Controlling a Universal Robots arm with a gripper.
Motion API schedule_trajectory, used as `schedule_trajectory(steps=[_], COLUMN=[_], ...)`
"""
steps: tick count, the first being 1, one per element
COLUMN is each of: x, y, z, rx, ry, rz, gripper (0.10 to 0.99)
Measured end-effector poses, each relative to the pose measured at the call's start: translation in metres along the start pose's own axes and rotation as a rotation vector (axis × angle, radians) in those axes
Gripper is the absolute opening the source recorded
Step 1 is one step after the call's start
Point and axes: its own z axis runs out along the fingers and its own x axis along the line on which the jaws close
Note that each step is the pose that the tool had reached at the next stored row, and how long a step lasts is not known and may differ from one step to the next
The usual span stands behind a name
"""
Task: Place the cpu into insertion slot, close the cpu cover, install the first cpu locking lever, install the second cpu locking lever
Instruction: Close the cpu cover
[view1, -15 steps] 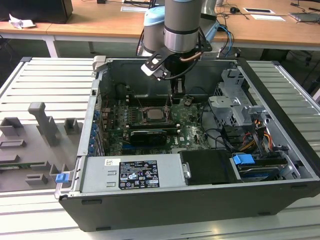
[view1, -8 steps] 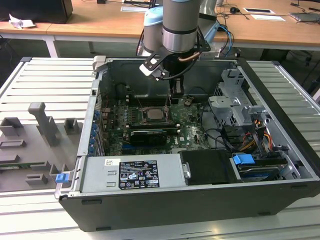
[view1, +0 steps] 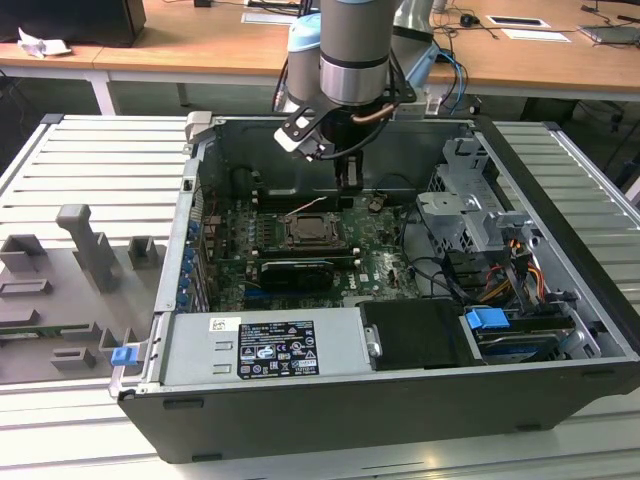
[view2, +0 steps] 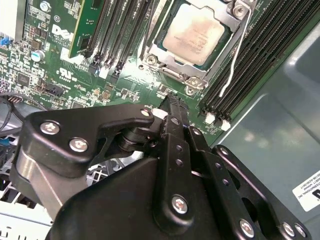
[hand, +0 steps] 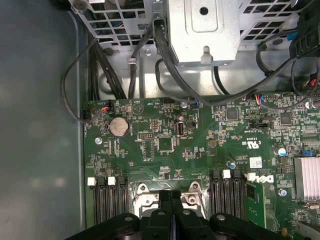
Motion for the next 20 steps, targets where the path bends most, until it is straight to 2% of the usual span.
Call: schedule_trajectory(steps=[12,20], x=[-0.0003,-0.0007], y=[-0.0064,-0.0147], z=[-0.0004,0.0002], rx=[0.000,0.000], ry=[0.0000,0.0001], rz=[0.000,0.000], gripper=[0.106,0.106])
